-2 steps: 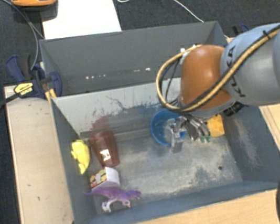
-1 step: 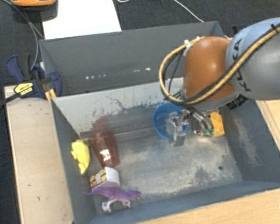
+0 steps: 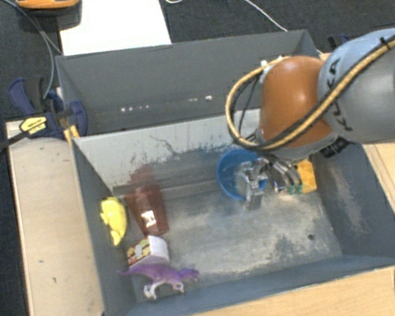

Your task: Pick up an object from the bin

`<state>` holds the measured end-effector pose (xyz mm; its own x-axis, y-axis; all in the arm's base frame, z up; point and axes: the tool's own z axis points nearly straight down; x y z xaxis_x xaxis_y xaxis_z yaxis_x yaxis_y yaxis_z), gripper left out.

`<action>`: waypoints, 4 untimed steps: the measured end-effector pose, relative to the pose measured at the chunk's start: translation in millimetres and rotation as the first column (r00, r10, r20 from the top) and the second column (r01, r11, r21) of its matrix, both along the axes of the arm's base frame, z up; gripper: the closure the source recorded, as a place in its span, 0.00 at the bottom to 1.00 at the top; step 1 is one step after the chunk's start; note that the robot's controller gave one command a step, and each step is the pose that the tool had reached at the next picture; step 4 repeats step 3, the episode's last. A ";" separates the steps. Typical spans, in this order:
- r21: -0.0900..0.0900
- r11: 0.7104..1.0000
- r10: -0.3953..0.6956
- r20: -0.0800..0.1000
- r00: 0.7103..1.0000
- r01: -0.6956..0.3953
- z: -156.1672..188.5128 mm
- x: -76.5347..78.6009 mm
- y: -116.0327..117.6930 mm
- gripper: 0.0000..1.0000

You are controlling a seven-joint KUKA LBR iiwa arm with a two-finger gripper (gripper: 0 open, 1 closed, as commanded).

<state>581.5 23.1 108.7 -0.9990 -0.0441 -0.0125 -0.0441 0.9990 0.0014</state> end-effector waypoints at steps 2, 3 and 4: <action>0.000 1.000 0.016 0.004 1.000 -0.016 89.0 3.7 6.9 1.00; 0.001 1.000 -0.029 0.000 1.000 0.029 136.1 -6.4 4.4 1.00; 0.001 1.000 -0.029 0.000 1.000 0.029 136.1 -6.4 4.4 1.00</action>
Offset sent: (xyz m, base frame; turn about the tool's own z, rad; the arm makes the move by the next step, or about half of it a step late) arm 0.0045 0.0061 0.0934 -0.0212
